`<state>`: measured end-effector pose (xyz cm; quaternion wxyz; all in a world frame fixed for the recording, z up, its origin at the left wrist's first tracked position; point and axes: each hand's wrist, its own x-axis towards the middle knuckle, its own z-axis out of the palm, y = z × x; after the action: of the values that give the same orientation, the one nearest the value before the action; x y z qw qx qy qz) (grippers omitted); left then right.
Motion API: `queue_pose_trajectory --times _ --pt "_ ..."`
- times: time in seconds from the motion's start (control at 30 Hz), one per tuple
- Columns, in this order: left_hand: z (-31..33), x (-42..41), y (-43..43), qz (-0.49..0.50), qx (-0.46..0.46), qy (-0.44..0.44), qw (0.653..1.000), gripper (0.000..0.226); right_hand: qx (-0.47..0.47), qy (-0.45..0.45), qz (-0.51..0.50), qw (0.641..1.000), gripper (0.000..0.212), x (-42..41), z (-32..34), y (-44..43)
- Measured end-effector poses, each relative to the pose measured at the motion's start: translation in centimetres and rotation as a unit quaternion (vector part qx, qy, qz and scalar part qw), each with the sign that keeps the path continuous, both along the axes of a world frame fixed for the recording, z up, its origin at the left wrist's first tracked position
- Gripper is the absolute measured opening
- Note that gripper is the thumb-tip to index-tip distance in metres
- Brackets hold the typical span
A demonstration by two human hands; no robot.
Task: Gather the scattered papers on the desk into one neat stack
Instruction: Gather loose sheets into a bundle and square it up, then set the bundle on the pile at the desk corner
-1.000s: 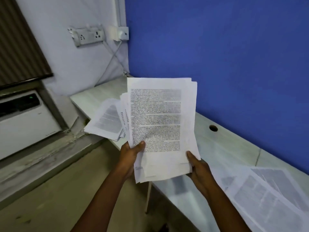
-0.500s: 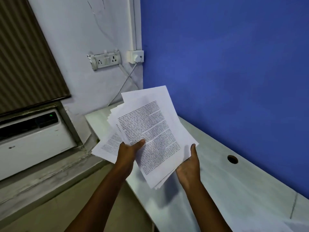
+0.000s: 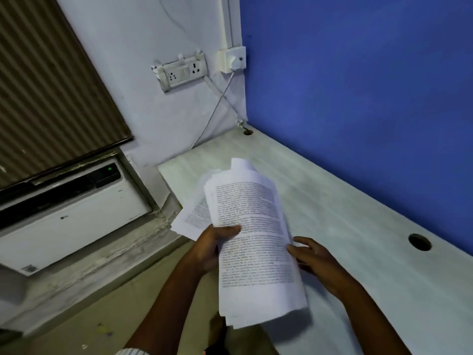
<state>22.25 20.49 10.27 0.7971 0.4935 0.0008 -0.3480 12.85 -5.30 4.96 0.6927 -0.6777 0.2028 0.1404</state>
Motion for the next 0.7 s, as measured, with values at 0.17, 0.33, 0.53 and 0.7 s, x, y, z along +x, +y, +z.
queue_pose_trajectory --times 0.17,0.33,0.53,0.7 --pt "-1.6 4.3 0.3 -0.036 0.025 0.062 0.997 0.055 0.085 0.012 -0.033 0.996 0.070 2.2 -0.9 1.8" --pt "-4.0 12.3 3.3 -0.062 0.110 0.067 0.990 0.036 0.070 0.011 -0.167 0.983 0.037 8.5 -1.3 6.8" --pt "-8.2 20.9 8.3 -0.025 0.168 0.019 0.985 0.036 -0.078 0.006 -0.202 0.976 0.046 15.9 -4.0 11.8" --pt "-9.1 26.1 10.8 0.022 0.319 -0.069 0.945 0.021 -0.154 0.043 -0.177 0.971 0.050 21.1 -4.9 16.3"
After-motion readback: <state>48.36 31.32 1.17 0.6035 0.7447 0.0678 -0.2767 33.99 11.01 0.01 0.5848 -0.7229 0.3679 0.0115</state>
